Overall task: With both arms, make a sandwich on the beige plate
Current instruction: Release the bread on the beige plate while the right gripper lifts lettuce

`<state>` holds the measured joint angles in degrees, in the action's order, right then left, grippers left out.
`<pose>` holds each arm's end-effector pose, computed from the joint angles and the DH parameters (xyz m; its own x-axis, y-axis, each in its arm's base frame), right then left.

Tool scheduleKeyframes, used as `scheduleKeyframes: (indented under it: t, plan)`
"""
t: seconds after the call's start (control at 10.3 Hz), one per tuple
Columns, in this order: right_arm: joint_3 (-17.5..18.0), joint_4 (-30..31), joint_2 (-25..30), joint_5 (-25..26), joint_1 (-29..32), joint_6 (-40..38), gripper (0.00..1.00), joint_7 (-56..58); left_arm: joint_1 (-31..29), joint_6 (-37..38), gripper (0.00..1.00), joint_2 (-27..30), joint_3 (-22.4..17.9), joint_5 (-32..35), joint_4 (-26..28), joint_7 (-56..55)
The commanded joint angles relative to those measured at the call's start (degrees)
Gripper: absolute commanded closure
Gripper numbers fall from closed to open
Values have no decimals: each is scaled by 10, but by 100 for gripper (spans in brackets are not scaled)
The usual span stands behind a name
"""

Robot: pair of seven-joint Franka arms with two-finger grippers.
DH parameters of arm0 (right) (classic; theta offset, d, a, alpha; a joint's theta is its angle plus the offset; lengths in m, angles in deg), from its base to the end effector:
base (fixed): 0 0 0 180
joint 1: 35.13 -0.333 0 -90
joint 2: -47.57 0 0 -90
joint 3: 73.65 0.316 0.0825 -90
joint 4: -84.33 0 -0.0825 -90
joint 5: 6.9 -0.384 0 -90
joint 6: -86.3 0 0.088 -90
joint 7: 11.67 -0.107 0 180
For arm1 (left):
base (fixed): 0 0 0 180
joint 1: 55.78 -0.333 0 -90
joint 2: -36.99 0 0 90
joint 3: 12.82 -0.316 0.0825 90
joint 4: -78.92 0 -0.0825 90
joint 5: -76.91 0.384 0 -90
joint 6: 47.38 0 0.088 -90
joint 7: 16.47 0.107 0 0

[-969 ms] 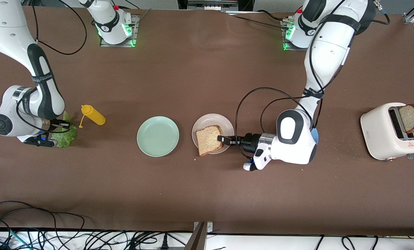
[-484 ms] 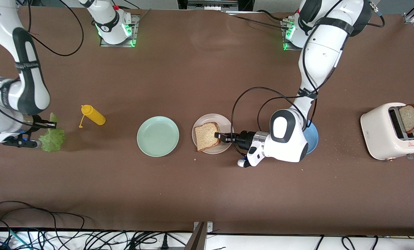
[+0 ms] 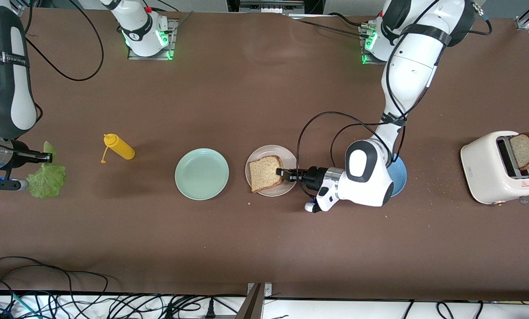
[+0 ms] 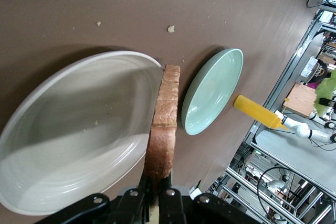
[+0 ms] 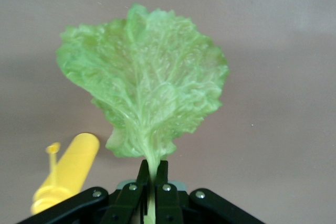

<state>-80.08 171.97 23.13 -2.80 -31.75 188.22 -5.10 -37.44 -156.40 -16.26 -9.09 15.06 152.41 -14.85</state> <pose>0.6513 -0.1091 0.3998 0.9817 -0.0378 -0.1868 -0.0209 -0.9956 0.0917 0.6622 -0.3244 0.1986 0.8978 -0.0683 -0.4350 0.3152 -0.5900 0.7433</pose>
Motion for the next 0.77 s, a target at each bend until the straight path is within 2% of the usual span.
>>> scheduleKeyframes:
  t: [0.0,0.1,0.29,0.48,0.68]
  plan:
    - [30,-47,0,-14,1,-33,100,-1,2,-3,44,10,-3,56,11,10]
    - [47,-48,3,-17,1,-34,100,-12,2,-3,0,12,-3,80,11,3]
    - [71,-48,11,-23,1,-34,100,-44,0,-3,0,16,-9,107,10,-13]
    - [92,-62,18,-55,1,-34,100,-77,-1,-4,0,21,-9,143,8,-48]
    - [135,-63,19,-86,1,-37,100,-164,-5,-3,0,26,-14,145,8,-50]
